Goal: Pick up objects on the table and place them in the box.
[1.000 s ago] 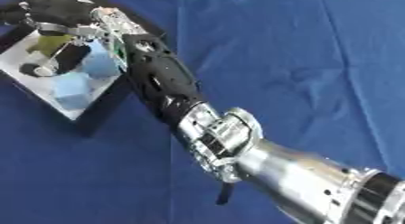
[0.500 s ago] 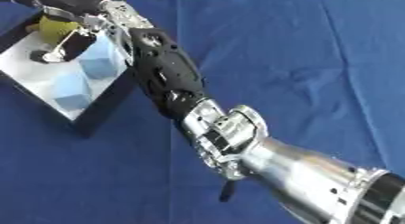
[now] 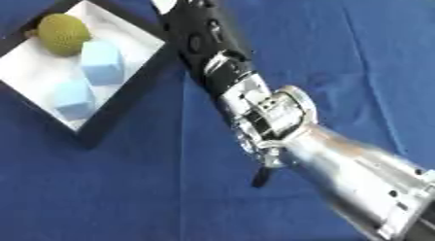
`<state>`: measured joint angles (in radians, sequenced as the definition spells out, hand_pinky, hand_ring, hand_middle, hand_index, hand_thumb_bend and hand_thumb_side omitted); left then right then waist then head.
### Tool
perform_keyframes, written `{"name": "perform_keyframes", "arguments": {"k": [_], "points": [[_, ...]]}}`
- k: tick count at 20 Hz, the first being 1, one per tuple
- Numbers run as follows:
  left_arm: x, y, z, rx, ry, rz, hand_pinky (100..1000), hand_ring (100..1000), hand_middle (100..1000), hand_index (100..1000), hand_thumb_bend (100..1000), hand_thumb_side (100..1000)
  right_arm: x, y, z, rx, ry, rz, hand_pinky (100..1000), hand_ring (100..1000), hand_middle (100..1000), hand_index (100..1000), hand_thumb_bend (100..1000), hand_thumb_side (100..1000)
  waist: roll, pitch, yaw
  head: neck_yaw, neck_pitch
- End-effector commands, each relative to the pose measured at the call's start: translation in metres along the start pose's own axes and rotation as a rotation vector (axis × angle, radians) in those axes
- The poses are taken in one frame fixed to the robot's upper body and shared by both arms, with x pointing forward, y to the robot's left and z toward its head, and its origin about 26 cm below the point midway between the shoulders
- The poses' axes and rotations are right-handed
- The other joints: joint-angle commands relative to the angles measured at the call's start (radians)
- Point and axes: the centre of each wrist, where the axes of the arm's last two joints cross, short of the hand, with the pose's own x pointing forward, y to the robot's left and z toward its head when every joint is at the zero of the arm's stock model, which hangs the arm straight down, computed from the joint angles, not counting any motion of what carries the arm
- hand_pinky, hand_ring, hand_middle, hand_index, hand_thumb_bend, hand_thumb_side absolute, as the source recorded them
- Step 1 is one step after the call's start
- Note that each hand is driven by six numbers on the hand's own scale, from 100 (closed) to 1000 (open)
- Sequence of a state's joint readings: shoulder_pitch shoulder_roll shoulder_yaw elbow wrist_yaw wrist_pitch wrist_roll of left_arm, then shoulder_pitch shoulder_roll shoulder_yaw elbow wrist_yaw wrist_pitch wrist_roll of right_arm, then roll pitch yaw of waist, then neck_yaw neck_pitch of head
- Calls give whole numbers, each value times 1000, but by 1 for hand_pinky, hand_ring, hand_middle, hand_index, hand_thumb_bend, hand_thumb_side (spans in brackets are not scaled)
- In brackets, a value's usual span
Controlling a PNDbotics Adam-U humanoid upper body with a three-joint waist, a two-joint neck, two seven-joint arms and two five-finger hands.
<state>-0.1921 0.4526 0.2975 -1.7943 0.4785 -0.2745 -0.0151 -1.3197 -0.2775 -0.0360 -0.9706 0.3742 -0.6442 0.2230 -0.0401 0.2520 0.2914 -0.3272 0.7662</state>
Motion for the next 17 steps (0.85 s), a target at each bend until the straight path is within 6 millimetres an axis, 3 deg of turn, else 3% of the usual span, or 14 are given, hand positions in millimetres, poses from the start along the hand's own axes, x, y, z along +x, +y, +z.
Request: {"name": "perform_keyframes", "arguments": {"k": [1, 5, 9, 13, 17], "points": [[10, 10, -4, -21, -15, -60, 684, 1000, 936, 682, 100, 604, 17, -83, 8, -103, -12, -85, 1000, 1000, 887, 930, 100, 100, -5, -45, -21, 53, 4], [11, 16, -1, -19, -3, -91, 678, 1000, 935, 684, 100, 604, 31, -163, 64, -197, 32, -195, 1000, 1000, 883, 926, 100, 100, -15, -52, -68, 135, 4], [13, 18, -2, -24, -3, -102, 674, 1000, 937, 698, 100, 606, 46, -208, 132, -268, 115, -265, 1000, 974, 848, 900, 100, 100, -22, -49, -98, 191, 4], [14, 18, -2, -30, -3, -106, 668, 1000, 942, 727, 100, 608, 52, -223, 193, -255, 212, -298, 1000, 958, 827, 889, 100, 100, -25, -43, -117, 222, 4], [15, 16, -3, -38, -7, -95, 662, 1000, 955, 747, 100, 611, 52, -216, 239, -253, 257, -365, 1000, 941, 799, 881, 100, 144, -29, -40, -124, 236, 4]]}}
